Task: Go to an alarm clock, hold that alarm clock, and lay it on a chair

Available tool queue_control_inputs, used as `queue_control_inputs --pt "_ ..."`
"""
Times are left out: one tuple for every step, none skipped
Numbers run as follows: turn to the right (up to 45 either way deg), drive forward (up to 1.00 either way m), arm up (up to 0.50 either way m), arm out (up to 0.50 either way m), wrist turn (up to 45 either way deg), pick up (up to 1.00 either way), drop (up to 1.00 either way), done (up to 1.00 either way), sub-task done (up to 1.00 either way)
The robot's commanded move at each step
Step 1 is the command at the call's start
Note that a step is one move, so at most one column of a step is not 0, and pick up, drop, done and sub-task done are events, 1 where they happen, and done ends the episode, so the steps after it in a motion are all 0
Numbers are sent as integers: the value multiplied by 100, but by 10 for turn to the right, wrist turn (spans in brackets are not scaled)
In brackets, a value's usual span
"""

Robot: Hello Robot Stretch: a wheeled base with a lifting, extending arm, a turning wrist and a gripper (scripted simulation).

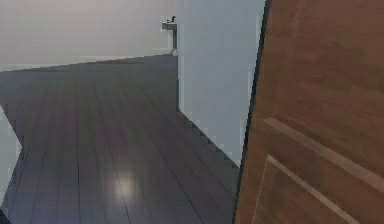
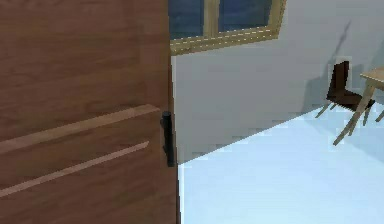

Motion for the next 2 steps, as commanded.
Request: queue_control_inputs --pt "-60 0 0 0 0 0 0 0 0" --pt "0 45 0 0 0 0 0 0 0"
